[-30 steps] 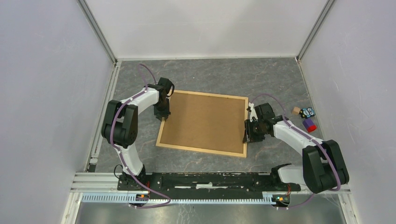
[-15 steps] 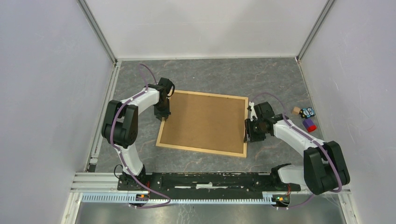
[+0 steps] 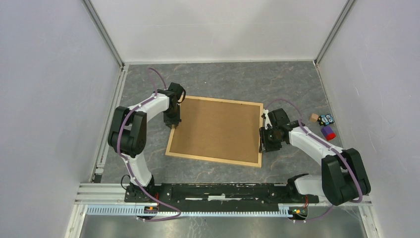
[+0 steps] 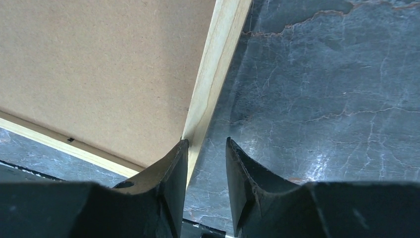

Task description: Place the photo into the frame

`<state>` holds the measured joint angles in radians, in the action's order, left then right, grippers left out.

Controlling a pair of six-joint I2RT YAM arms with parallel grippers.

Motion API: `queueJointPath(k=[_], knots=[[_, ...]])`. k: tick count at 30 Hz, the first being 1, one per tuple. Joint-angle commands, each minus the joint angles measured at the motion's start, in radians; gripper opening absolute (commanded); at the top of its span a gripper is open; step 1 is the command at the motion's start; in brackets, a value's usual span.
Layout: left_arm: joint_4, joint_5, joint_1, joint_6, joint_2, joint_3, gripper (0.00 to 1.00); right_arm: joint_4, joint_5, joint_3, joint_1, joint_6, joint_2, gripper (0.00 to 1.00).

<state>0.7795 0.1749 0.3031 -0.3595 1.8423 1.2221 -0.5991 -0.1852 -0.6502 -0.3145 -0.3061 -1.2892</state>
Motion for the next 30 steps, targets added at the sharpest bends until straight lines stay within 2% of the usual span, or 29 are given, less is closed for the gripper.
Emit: queueJointPath(k=[1,15,21,30], knots=[[0.046,-0.004,0.008,-0.041,0.038,-0.053,0.02,0.027,0.007,0.016,-0.010,-0.004,-0.014,0.39],[0.045,-0.002,0.013,-0.041,0.036,-0.055,0.02,0.034,0.146,0.020,-0.014,-0.044,-0.052,0.33],[0.047,0.002,0.020,-0.040,0.037,-0.054,0.02,0.042,0.158,0.014,-0.015,-0.075,-0.112,0.29],[0.048,0.004,0.027,-0.039,0.039,-0.052,0.02,0.008,0.225,-0.022,-0.020,-0.090,-0.154,0.29]])
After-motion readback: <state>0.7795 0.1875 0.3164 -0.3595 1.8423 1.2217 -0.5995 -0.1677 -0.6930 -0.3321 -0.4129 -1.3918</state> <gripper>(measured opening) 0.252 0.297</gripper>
